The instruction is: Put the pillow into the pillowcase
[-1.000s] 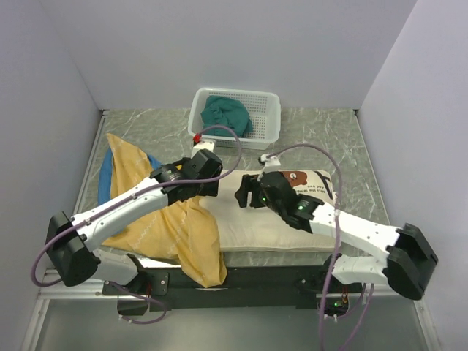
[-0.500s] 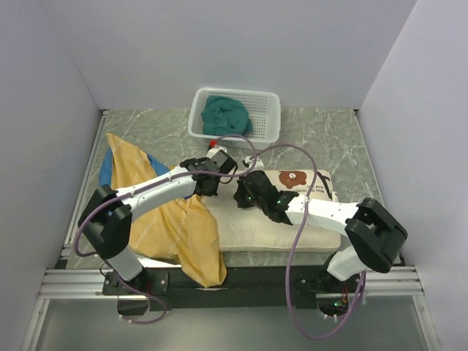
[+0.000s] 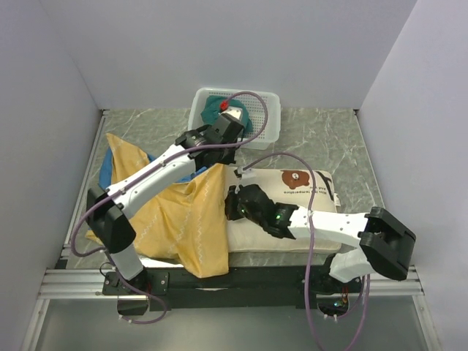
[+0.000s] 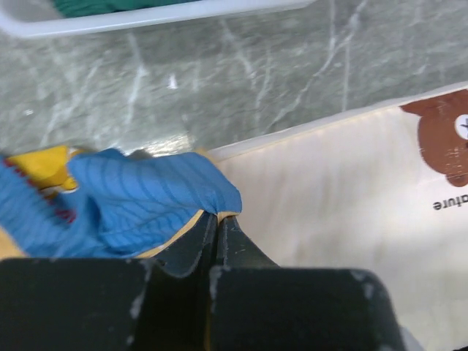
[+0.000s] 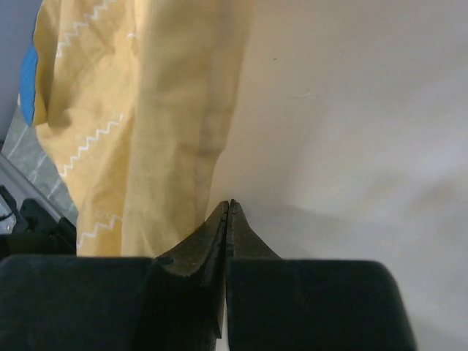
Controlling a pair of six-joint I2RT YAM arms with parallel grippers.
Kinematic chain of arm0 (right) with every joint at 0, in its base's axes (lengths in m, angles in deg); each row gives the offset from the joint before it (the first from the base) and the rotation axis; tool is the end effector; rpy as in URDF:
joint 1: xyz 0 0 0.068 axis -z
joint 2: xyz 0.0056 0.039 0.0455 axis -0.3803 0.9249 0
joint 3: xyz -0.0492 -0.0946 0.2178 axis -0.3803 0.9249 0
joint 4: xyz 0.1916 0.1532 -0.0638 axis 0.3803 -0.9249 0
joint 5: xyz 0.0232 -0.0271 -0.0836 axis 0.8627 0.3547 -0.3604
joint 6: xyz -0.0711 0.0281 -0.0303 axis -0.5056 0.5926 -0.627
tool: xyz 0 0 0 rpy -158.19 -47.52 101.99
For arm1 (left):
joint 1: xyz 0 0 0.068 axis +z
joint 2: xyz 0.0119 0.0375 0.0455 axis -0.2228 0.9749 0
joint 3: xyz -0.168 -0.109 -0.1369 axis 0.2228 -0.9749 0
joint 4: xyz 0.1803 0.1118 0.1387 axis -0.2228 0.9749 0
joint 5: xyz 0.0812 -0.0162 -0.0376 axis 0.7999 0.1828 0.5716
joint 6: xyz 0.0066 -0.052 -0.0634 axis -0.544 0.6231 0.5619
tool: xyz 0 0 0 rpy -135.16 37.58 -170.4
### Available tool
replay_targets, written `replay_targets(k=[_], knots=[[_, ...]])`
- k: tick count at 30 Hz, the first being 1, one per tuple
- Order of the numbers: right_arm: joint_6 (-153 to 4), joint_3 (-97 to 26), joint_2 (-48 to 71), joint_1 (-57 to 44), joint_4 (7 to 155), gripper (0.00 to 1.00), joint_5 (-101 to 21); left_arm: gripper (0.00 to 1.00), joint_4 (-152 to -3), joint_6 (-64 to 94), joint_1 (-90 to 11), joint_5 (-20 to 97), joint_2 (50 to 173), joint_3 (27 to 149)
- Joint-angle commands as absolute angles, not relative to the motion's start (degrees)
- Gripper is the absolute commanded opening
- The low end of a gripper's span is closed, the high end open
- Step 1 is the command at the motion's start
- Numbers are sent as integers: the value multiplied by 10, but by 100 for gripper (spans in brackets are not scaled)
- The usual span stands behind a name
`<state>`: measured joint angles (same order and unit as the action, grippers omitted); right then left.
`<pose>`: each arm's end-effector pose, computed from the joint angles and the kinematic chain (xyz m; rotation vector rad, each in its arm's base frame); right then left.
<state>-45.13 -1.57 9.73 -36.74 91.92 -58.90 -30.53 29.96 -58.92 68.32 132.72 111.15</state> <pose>0.1806 0.2749 0.1791 -0.3022 2.1234 0.8210 0.2841 -0.2567 0.2983 0.2243 2.3033 -0.1923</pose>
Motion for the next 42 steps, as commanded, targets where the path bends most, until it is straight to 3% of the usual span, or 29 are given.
replay_targets(k=[1,3,5,6,7,9,10,12,13,16,19,24,30,32,36,42], knots=[[-400,-17,83,-358,912,0,-657,1,-350,306,-578,603,1369,1153],[-384,-10,59,-341,854,0,-681,3,-365,312,-569,587,1383,1143],[-366,7,6,-306,821,16,-708,5,-380,316,-563,578,1379,1131],[-364,13,-15,-294,783,25,-716,6,-394,317,-559,568,1380,1123],[-361,23,-58,-285,765,48,-738,9,-397,318,-559,563,1382,1122],[-361,32,-103,-251,716,66,-757,14,-398,317,-559,553,1391,1128],[-364,40,-141,-236,700,81,-765,26,-398,316,-559,551,1395,1130],[-372,51,-174,-165,668,91,-776,37,-401,314,-559,545,1403,1134],[-387,60,-197,-133,660,97,-770,48,-406,315,-558,538,1404,1135],[-415,72,-224,-10,635,100,-730,68,-408,311,-559,530,1398,1136],[-439,89,-246,94,620,100,-697,81,-389,311,-570,549,1370,1120],[-448,134,-268,234,631,100,-634,92,-407,333,-631,626,1249,958],[-448,132,-221,317,650,100,-611,94,-407,366,-678,649,1136,838],[-450,136,-188,318,676,100,-531,93,-413,369,-682,630,1095,806],[-426,179,-157,305,751,100,-445,87,-414,376,-702,613,1083,775],[-403,210,-182,275,769,100,-432,83,-356,406,-759,717,1144,787]])
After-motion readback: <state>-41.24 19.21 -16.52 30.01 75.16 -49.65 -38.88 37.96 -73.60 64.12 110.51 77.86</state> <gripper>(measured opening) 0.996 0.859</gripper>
